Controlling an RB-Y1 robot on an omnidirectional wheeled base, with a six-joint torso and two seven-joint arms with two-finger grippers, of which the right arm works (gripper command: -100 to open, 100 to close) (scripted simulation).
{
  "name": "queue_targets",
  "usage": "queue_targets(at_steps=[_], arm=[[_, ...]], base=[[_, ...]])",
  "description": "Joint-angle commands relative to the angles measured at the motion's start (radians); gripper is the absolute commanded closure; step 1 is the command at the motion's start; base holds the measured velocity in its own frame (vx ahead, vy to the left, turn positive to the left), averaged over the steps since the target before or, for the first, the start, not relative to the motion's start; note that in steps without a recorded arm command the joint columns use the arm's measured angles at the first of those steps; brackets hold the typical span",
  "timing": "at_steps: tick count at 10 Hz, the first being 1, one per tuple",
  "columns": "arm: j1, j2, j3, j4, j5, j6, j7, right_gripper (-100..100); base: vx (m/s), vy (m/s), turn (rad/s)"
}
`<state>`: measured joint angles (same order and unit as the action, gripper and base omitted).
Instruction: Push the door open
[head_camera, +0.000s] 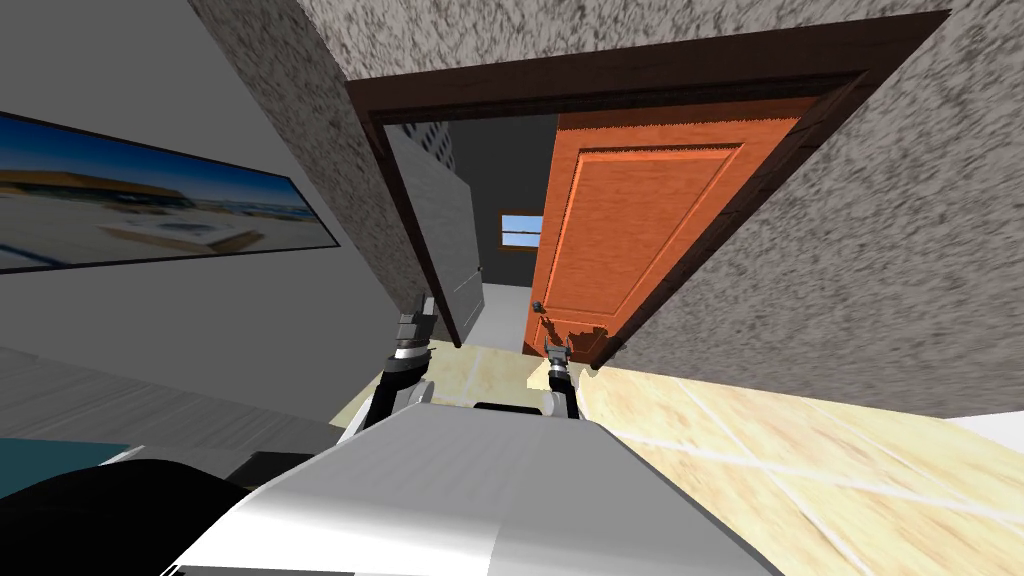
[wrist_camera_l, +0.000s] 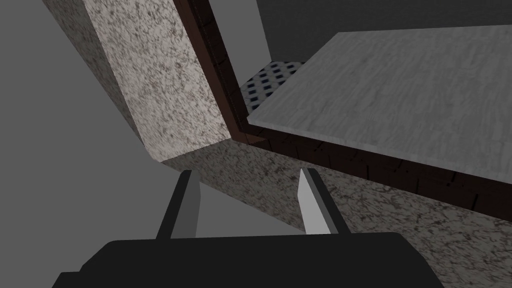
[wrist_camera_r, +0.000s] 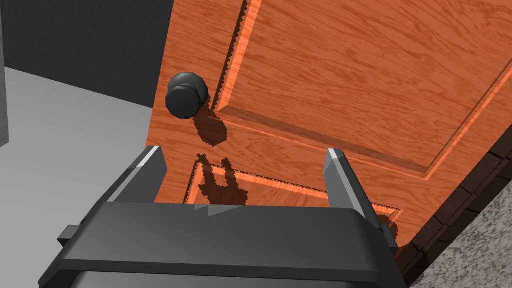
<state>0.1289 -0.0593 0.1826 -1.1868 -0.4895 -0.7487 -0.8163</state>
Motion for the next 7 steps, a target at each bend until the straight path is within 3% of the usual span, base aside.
queue_targets(at_steps=[1,7], arm=[[-0.014,0.005,0.006,0.037,-0.014,-0.013,-0.026,-100],[-0.057,0.033,0.029,0.168,-0.066,-0.059,-0.119,-100]], base=[[0.087,-0.034,0.098],[0.097,-0.04,0.104]])
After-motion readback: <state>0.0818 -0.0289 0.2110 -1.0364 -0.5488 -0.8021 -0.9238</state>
